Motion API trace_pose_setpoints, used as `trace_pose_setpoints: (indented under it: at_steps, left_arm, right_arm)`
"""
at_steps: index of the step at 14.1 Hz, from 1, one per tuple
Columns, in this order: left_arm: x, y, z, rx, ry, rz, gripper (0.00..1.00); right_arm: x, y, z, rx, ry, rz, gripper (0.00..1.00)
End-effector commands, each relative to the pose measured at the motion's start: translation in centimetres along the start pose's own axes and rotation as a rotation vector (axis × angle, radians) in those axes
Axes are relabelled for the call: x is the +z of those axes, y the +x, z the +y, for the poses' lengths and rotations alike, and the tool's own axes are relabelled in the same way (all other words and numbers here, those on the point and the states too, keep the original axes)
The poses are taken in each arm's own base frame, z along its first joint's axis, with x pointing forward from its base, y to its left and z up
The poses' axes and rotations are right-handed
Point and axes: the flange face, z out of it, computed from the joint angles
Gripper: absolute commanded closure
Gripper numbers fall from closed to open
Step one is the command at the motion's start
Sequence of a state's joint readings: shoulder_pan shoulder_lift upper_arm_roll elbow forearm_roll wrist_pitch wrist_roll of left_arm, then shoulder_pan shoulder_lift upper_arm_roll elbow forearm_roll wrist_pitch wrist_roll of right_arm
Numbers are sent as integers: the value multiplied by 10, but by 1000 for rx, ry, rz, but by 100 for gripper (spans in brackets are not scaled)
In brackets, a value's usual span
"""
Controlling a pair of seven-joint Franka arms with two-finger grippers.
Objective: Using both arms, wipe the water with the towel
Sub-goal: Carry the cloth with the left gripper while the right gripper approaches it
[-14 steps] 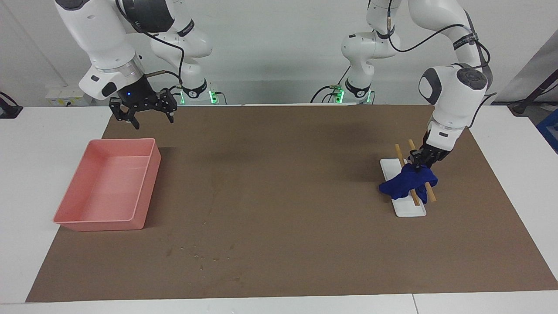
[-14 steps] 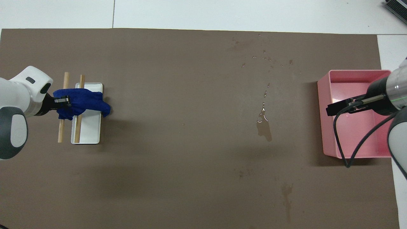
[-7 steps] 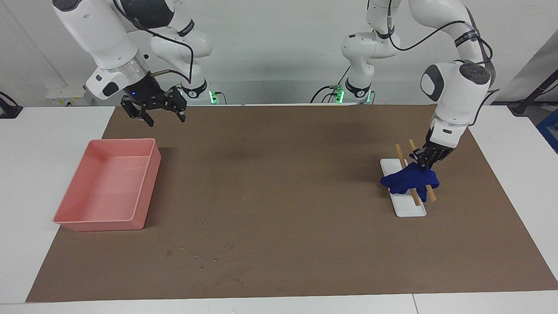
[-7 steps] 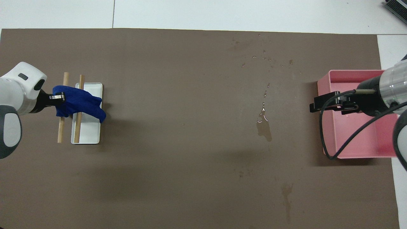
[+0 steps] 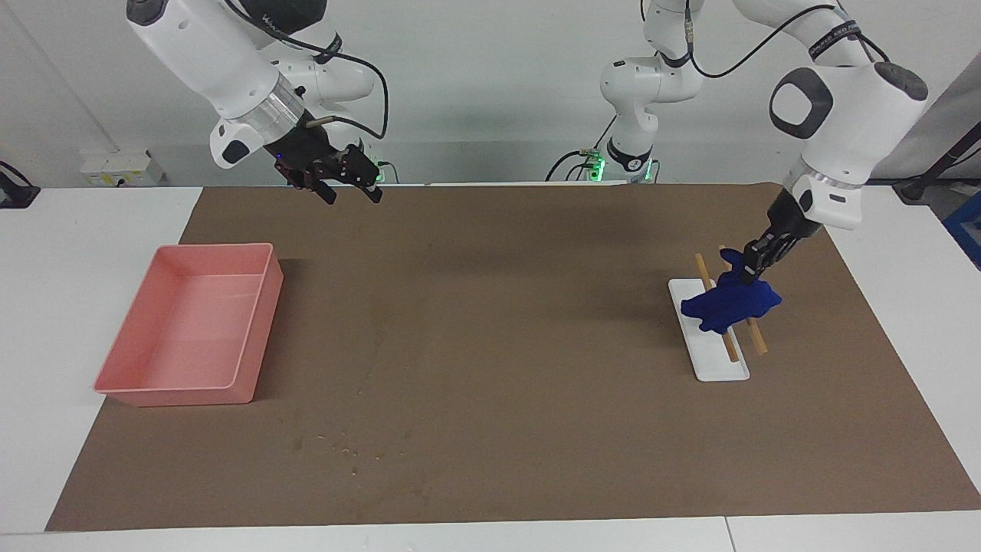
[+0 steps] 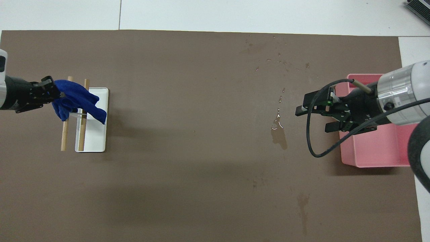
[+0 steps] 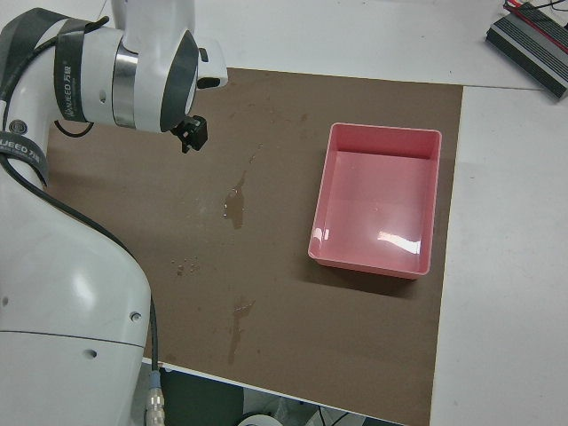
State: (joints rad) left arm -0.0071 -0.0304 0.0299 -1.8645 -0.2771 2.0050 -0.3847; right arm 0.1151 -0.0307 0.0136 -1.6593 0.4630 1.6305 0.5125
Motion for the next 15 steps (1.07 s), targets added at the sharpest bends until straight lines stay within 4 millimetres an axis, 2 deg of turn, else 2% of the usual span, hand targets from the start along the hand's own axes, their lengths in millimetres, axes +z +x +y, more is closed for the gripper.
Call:
trace_pose_setpoints:
  at_steps: [1,2,5,8,9,12,15]
  left_arm:
    - [-36,-33,21,-196,-122,-77,100]
    - [-43,-45,32,-289,-170,-108,100]
    - [-45,-77,78,-485,-293,-249,100]
    - [-36,-122,129,-667,-314,-394,100]
    - [-31,-135,138,-716,-308,-409,100]
    - [-17,-169,161,-806,-372,-465,100]
    - [-19,-185,191,-877,-497,-398,100]
  right_arm:
    - [3,-10,-21,169,108,-27,0]
    - [4,-14,-31,247,151,-39,0]
    - [18,-32,-68,411,240,-50,0]
    - [37,-40,-86,694,458,-55,0]
    - [42,-44,-94,742,503,-50,0]
    - [67,-39,-97,869,543,-151,0]
    - [86,-37,-89,920,538,-208,0]
